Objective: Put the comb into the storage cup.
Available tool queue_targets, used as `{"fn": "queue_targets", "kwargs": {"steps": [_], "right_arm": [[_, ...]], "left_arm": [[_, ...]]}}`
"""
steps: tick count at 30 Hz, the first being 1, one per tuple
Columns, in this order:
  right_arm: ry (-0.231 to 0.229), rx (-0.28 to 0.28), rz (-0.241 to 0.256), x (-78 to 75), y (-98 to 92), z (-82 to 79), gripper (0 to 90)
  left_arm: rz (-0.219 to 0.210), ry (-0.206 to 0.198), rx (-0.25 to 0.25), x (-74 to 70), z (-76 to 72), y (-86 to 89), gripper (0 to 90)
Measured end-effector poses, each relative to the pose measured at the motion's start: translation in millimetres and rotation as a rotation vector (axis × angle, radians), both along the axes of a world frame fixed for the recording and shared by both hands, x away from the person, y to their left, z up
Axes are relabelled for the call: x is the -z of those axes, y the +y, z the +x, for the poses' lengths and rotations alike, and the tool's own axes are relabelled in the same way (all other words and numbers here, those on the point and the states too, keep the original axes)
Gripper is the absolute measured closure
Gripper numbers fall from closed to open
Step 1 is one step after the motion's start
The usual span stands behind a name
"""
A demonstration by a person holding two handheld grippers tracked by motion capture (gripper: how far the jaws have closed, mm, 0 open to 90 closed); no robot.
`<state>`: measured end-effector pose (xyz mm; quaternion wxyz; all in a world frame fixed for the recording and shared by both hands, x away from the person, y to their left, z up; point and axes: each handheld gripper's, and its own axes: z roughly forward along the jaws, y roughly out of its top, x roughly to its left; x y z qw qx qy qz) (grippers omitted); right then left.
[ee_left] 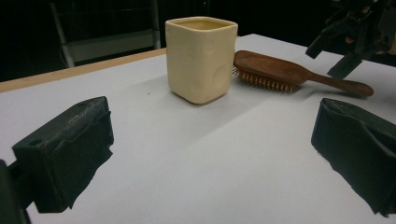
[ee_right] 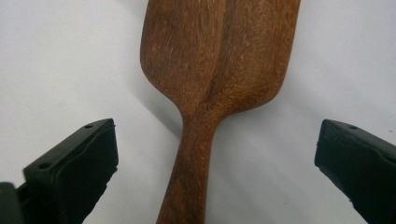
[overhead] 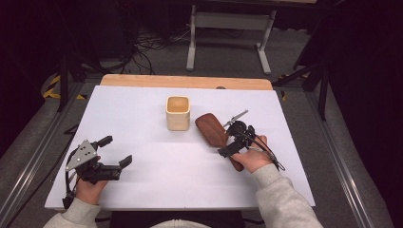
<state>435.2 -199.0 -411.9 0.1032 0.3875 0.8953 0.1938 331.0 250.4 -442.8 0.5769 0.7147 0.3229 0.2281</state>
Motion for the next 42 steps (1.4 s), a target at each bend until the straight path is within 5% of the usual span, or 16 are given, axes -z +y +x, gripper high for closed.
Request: {"fn": "queue_targets", "kwargs": {"steps": [13,20,26,32,34,42], "right_arm": [[0.004,0.028,-0.022,15.3,12.4,-0.7,2.5],[0.033,0.058,-0.020,18.9,13.2,3.2,23.0],[0.052,0.070,-0.023,21.8,15.5,8.2,48.9],[0.053,0.089,-0.029,22.7,15.4,9.8,58.7],[0.058,0.085,-0.036,21.7,15.3,10.0,68.4],[0.055,0.089,-0.046,21.2,15.5,9.1,71.9]], "left_arm": [[0.006,-0.001,0.002,-0.6,-0.1,1.5,0.0],[0.027,0.010,0.015,-1.4,-0.1,1.7,0.2],[0.037,0.013,0.036,-1.7,-0.4,2.3,0.2],[0.039,0.008,0.031,-1.7,-0.7,2.3,0.2],[0.038,0.013,0.034,-1.8,-0.8,2.3,0.2],[0.043,0.021,0.040,-1.5,-0.8,2.0,0.5]]}}
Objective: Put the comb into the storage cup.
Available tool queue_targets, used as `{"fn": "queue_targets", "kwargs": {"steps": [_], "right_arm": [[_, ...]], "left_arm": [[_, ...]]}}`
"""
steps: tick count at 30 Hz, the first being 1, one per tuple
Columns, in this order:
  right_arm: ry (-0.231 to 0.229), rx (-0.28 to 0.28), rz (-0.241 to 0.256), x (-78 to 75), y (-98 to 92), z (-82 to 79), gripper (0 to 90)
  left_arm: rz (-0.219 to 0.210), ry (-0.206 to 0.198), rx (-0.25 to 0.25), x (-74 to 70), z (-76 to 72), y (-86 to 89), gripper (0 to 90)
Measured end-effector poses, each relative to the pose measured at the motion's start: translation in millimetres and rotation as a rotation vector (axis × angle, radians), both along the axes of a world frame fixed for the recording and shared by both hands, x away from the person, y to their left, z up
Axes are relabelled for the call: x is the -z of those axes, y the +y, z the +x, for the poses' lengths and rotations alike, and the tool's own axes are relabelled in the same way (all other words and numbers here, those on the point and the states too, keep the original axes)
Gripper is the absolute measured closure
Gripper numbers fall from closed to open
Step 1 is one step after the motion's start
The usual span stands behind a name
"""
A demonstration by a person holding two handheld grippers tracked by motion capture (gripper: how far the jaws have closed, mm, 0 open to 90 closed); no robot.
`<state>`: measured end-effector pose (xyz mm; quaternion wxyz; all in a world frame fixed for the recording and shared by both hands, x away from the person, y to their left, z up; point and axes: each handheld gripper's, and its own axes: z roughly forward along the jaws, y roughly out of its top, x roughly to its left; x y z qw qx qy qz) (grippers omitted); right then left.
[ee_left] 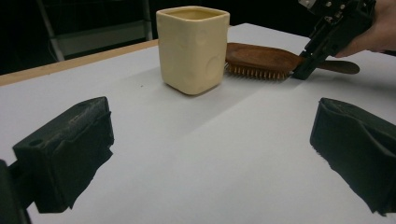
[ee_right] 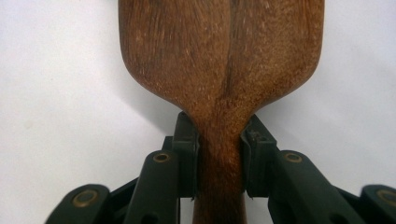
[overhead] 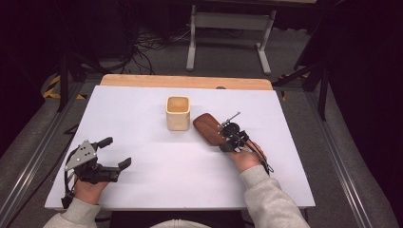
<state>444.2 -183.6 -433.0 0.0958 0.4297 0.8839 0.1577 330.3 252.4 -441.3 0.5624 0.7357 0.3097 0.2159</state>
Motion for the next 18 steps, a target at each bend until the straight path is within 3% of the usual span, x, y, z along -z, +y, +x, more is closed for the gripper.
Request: {"fn": "queue_targets", "kwargs": {"steps": [7,18], "right_arm": [[0.006,0.000,0.005,-0.3,-0.9,-0.3,72.3],[-0.020,-0.051,-0.002,-4.2,-3.5,-5.6,72.5]], "left_arm": [[-0.006,0.001,0.007,-0.2,0.2,0.8,0.6],[-0.024,-0.001,0.004,-0.2,0.4,2.1,0.2]]}}
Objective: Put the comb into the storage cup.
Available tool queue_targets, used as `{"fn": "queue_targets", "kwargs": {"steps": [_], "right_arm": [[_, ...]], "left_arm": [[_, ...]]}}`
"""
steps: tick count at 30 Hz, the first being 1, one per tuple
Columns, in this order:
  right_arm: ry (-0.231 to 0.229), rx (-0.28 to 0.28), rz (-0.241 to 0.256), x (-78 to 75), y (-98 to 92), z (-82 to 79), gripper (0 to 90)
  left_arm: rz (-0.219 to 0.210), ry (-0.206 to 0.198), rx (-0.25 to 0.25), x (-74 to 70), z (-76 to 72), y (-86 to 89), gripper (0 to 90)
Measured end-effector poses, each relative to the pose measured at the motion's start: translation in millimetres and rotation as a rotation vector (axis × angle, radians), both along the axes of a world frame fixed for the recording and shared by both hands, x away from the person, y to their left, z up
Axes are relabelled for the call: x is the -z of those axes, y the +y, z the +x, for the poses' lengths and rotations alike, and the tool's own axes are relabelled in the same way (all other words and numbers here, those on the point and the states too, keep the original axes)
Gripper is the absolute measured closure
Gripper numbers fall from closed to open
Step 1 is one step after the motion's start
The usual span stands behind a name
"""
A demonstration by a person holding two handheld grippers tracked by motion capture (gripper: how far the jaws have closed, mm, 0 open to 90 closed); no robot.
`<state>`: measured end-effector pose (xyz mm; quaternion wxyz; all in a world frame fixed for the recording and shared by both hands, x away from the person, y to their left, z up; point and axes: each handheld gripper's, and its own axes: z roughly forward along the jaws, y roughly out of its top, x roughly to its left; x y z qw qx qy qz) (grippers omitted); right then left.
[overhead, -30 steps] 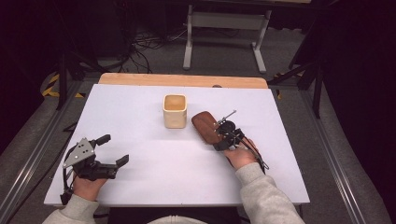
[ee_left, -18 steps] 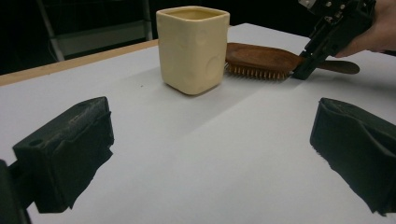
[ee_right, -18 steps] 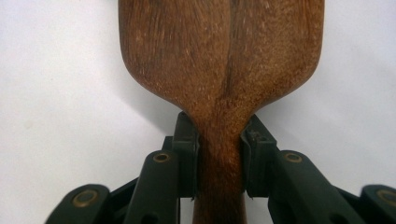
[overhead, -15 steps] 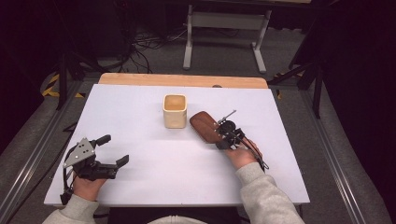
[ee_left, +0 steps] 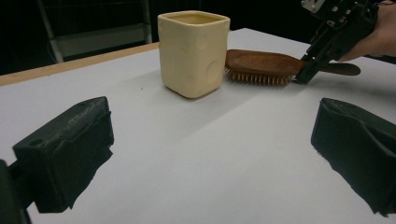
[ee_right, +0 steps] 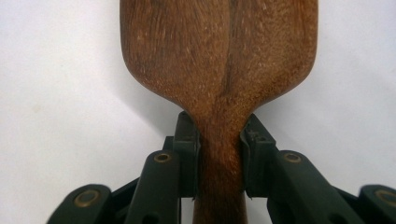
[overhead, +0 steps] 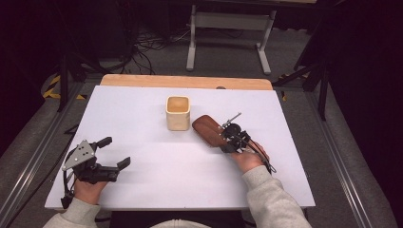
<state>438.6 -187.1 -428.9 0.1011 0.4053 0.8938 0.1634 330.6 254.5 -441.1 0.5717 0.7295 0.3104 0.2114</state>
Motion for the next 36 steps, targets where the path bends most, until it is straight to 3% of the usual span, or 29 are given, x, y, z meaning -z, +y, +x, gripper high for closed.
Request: {"fn": "queue_targets", "kwargs": {"steps": [13,21,28,36], "right_arm": [[-0.104,-0.063,0.075,-25.7,-9.8,-23.0,72.5],[-0.224,-0.146,0.165,-40.9,-9.8,-41.1,72.4],[-0.328,-0.218,0.236,-47.0,-5.8,-54.5,72.4],[-0.400,-0.269,0.313,-46.6,-3.8,-63.6,72.3]], "left_arm": [[-0.006,0.002,0.012,0.4,0.2,-1.6,0.3],[0.008,0.009,0.024,-0.1,0.2,-2.7,0.2],[-0.010,0.020,0.039,-0.4,0.2,-1.4,0.2],[-0.002,0.021,0.038,-0.3,-0.4,-1.9,0.5]]}}
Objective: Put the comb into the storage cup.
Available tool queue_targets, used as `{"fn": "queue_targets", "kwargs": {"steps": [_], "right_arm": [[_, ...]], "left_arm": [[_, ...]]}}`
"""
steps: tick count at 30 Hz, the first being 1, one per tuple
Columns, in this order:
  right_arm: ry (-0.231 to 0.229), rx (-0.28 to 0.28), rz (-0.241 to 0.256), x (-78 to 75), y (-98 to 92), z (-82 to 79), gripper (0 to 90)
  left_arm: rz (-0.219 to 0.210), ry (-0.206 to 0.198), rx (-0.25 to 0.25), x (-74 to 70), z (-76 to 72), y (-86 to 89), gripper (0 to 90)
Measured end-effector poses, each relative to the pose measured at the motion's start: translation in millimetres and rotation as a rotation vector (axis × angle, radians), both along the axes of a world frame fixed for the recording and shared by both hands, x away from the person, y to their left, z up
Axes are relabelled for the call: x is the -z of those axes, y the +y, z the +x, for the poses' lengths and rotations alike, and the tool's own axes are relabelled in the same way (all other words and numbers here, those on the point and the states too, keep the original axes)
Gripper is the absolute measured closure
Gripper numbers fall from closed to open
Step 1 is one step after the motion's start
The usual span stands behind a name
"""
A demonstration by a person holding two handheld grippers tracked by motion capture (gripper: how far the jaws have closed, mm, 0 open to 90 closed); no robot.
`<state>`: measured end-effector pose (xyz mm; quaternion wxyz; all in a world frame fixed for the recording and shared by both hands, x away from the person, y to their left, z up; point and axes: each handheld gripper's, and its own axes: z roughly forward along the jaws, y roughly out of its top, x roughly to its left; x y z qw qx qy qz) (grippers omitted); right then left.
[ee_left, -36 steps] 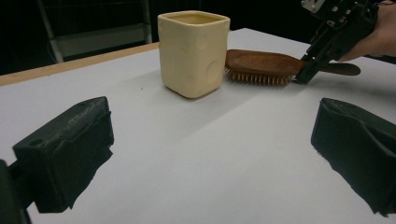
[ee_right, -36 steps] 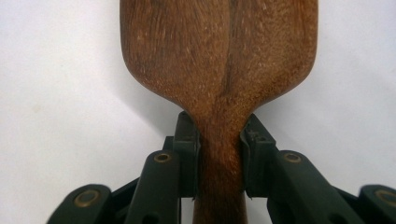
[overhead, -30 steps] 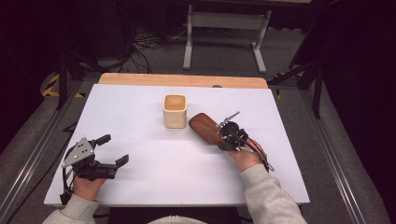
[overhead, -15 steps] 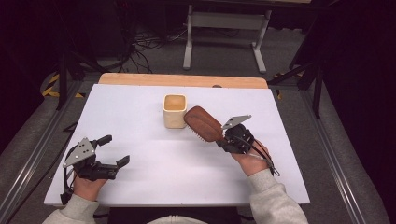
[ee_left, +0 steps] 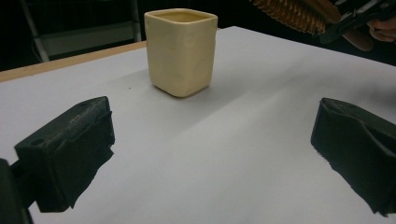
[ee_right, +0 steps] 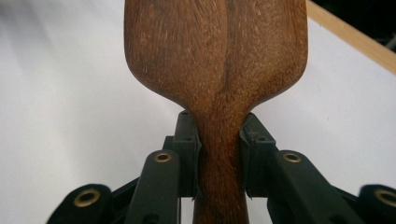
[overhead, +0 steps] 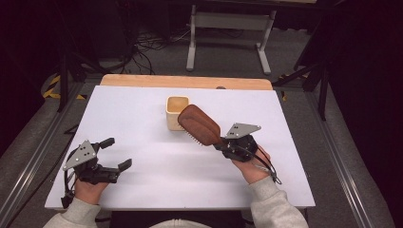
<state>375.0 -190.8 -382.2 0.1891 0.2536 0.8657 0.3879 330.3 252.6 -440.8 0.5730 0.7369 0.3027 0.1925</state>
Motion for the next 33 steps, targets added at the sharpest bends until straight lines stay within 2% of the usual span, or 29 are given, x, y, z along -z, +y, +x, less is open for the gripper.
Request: {"fn": "queue_targets", "kwargs": {"steps": [5,7,10,16,29,33], "right_arm": [[-0.042,-0.035,0.091,4.3,0.9,-7.2,72.3],[-0.057,-0.051,0.113,6.8,2.0,-9.9,72.3],[-0.093,-0.079,0.121,8.6,5.7,-14.2,72.3],[-0.124,-0.116,0.142,14.5,13.0,-18.4,72.3],[-0.139,-0.162,0.179,23.3,25.2,-23.2,72.2],[-0.137,-0.179,0.192,26.2,29.9,-23.9,72.2]], "left_arm": [[0.002,-0.001,-0.001,0.7,0.2,-1.0,0.5],[-0.003,-0.002,0.003,0.9,0.3,-1.2,0.5],[-0.001,0.000,0.011,0.8,0.7,-0.6,0.5],[-0.010,-0.004,0.012,2.2,1.1,-1.7,0.5],[-0.030,-0.001,0.031,2.9,1.9,-2.8,0.7],[-0.041,0.025,0.052,3.1,3.6,-4.3,0.4]]}}
